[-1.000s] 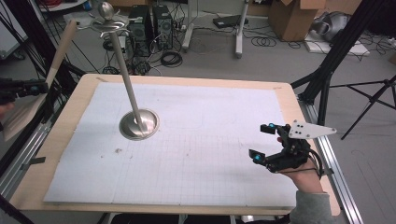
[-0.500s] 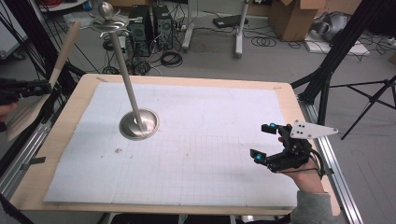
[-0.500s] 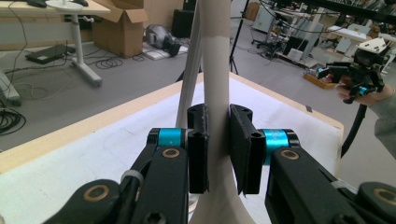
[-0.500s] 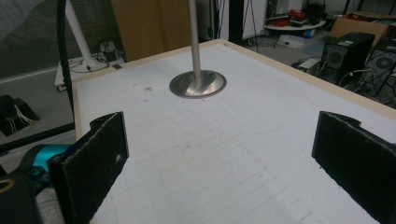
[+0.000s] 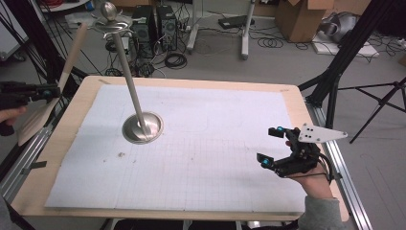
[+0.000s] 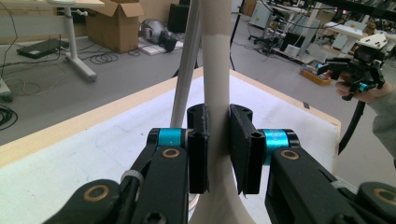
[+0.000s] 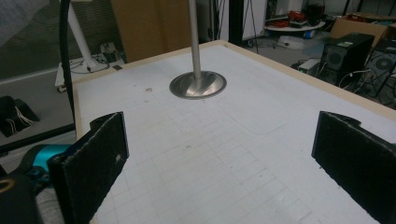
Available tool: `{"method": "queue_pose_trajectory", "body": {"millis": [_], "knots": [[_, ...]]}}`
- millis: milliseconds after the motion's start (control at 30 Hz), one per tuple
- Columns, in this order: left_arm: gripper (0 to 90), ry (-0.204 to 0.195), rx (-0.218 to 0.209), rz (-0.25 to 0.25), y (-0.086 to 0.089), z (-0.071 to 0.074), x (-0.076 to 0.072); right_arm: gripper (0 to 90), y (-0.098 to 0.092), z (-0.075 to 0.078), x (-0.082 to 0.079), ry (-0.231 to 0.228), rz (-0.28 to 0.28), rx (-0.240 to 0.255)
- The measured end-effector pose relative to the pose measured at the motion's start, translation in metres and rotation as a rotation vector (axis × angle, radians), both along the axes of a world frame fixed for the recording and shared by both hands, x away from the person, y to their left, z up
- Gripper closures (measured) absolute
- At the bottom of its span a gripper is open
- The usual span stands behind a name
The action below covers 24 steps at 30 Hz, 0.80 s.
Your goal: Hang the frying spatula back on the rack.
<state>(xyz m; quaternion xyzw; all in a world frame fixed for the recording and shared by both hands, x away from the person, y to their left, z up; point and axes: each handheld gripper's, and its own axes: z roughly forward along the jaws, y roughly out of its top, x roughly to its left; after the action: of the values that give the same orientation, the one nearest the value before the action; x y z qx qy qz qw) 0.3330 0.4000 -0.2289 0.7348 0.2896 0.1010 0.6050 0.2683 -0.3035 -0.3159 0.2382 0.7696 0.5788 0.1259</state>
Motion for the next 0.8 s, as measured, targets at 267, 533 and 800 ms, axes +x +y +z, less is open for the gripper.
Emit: {"method": "queue_pose_trajectory", "body": {"millis": [267,533,800], "knots": [[77.4,0.008,0.023,0.010,-0.010,-0.005,0.006,2.5,0.001,-0.001,0.001,0.001,0.001,-0.002],[77.4,0.021,0.049,0.019,-0.021,-0.007,0.010,2.5,0.004,0.001,0.000,-0.002,0.011,-0.001],[77.4,0.038,0.060,0.012,-0.030,-0.010,0.016,2.5,0.002,0.001,0.000,-0.004,0.004,-0.001]]}}
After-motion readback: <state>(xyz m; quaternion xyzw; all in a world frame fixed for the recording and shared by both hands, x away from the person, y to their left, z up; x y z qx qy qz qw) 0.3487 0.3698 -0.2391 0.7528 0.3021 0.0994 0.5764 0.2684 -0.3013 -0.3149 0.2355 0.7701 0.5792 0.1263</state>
